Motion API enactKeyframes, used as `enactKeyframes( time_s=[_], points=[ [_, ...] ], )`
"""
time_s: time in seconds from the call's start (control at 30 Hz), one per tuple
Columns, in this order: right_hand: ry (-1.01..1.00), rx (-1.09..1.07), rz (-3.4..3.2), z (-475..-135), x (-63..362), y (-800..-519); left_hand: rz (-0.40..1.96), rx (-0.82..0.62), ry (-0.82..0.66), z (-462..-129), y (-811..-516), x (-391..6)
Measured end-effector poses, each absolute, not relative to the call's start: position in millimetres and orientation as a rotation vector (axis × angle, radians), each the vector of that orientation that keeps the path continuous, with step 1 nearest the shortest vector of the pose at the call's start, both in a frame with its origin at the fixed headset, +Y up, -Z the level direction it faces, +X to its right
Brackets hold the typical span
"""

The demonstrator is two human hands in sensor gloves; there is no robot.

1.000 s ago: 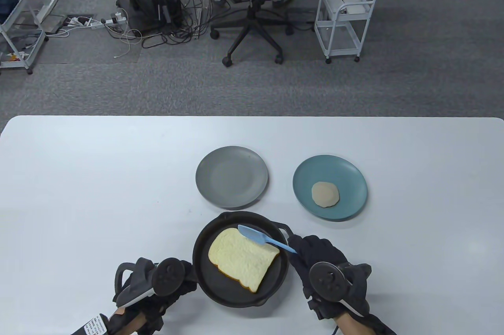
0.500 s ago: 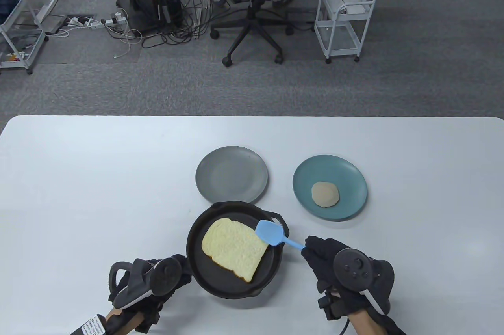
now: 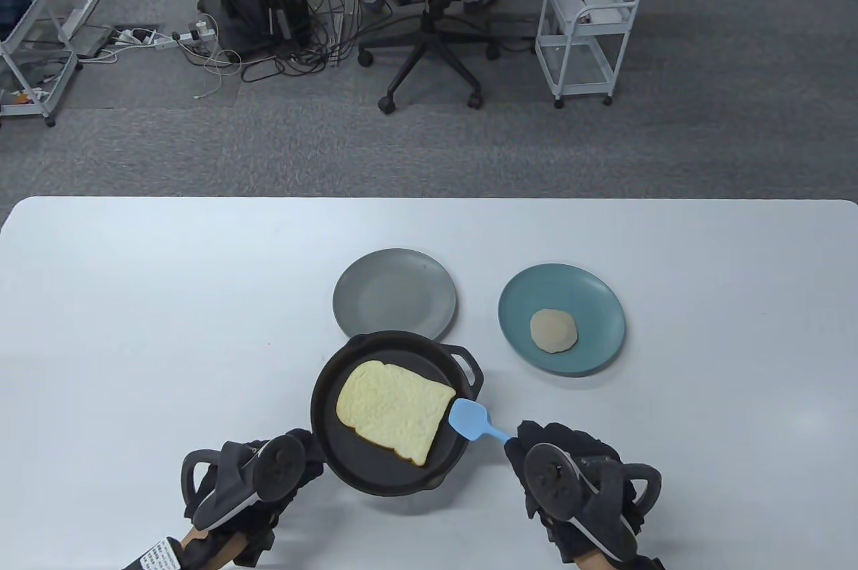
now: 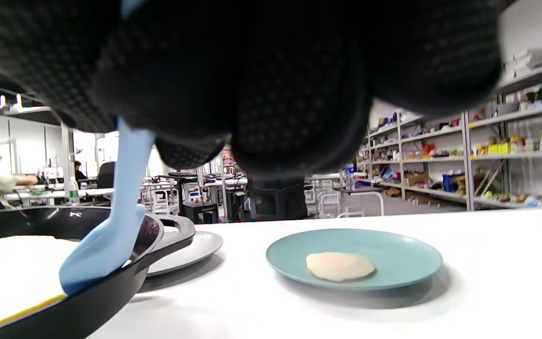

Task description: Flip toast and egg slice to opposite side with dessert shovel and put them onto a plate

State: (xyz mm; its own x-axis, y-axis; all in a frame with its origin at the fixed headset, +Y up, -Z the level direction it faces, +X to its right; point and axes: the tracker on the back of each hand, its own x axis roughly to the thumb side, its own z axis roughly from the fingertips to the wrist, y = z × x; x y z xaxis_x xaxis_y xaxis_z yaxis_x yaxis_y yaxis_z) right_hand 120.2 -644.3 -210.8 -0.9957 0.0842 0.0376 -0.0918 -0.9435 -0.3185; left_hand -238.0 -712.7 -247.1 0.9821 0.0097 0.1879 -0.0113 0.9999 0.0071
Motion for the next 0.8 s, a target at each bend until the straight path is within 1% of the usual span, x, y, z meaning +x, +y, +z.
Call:
enactKeyframes(
  time_s=[0.2, 0.27, 0.3, 0.37, 0.47, 0.53, 0.63, 0.8],
  points=[
    [-0.501, 0.064, 3.138, -206, 100, -650, -0.029, 0.038, -0.199, -244, -713, -234],
    [-0.451, 0.112, 3.148, -207, 95, -656, -0.067, 0.078, -0.201, -242, -712, -232],
    [-0.412, 0.111, 3.138, -208, 93, -660, -0.076, 0.086, -0.197, -241, -711, -232],
    [-0.412, 0.11, 3.156, -209, 91, -665, -0.074, 0.093, -0.199, -240, -711, -233],
    [-0.35, 0.08, 3.099, -213, 95, -670, -0.053, 0.102, -0.187, -240, -710, -235],
    [-0.325, 0.058, 3.041, -218, 101, -674, -0.008, 0.085, -0.169, -242, -710, -238],
    [-0.283, 0.107, 2.922, -225, 113, -680, 0.068, 0.055, -0.159, -245, -711, -242],
    [-0.33, 0.175, 2.878, -226, 113, -684, 0.116, -0.009, -0.174, -250, -718, -245]
  ],
)
